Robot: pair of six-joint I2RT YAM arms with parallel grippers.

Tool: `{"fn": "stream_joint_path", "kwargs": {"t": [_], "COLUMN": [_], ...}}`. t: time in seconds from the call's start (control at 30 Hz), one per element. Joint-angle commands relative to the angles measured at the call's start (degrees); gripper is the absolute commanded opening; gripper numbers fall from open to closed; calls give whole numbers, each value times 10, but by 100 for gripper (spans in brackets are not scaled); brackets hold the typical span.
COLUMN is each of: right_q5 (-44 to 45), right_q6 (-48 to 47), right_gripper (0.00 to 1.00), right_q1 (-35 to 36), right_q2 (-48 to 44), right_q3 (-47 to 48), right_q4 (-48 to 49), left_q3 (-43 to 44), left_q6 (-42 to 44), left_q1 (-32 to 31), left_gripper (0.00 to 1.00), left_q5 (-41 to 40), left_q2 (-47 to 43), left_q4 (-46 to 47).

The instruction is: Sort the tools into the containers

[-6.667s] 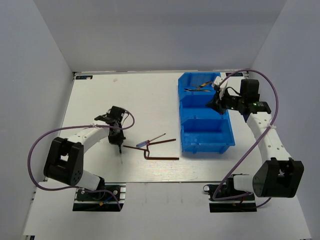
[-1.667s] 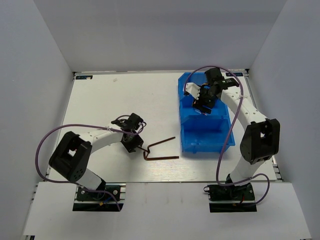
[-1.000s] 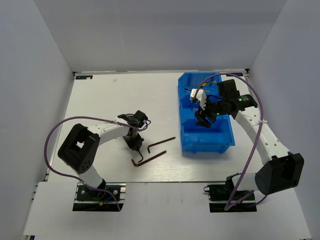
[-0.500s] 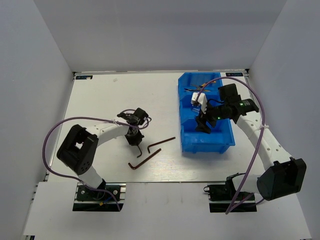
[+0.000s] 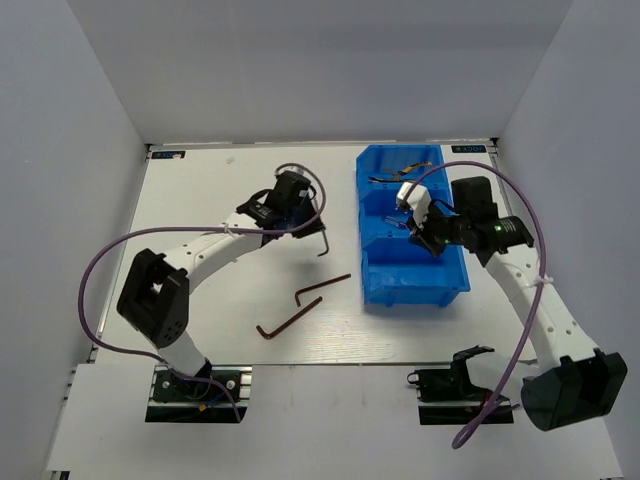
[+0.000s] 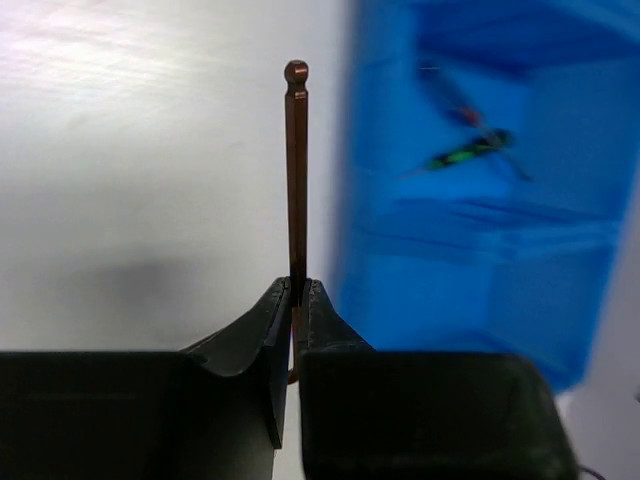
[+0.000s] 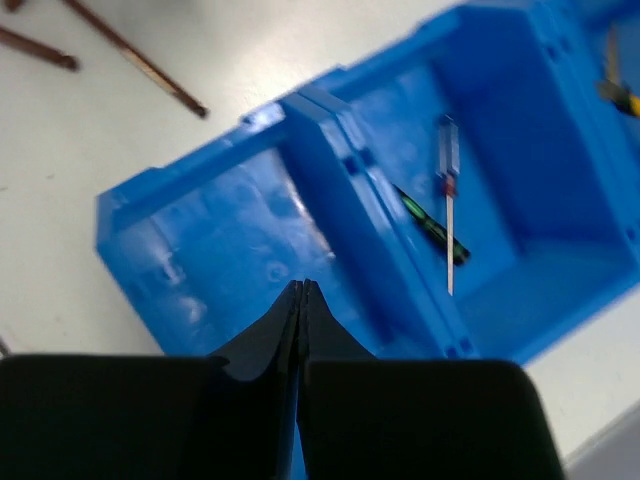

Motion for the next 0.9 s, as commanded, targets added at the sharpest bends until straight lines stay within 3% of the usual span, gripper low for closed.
{"fn": "stream_joint_path", "kwargs": {"t": [0.0, 0.17, 0.37, 0.53, 0.57, 0.6, 0.63, 0.67, 0.7, 0.73, 0.87], "right_q5": [88, 140, 148, 149, 138, 131, 117, 99, 92, 80, 53], "right_q6": [62, 112, 122, 117, 115, 112, 106, 101, 100, 100, 103], "right_gripper": [0, 0, 0, 0, 7, 7, 28, 32, 36, 42, 49], "right_q1": [-16, -26, -32, -38, -39, -38, -39, -38, -37, -39, -38], "right_q2": [-56, -124, -151, -155, -155, -154, -152, -147, -144, -142, -112], "right_q3": [-28, -119, -138, -143, -143, -141, -139, -140, -136, -134, -111], "right_q4": [90, 181, 173, 168, 156, 152, 147, 143, 139, 138, 133], "left_q3": [36, 64, 129, 123, 117, 117, 117, 117, 112, 112, 107], "left_q6": [50, 50, 50, 56, 56, 56, 56, 62, 62, 67, 80], "left_q1": [-23, -66, -107, -143, -152, -152, -160, -165, -166, -166, -171], "left_gripper": [0, 0, 0, 0, 0, 0, 0, 2, 18, 27, 48], "left_q5": [112, 144, 166, 179, 179, 179, 179, 185, 185, 185, 178], "left_q2": [17, 68, 140, 157, 163, 163, 169, 169, 169, 169, 150], "left_q4": [167, 326, 348, 354, 348, 340, 332, 332, 327, 327, 309]}}
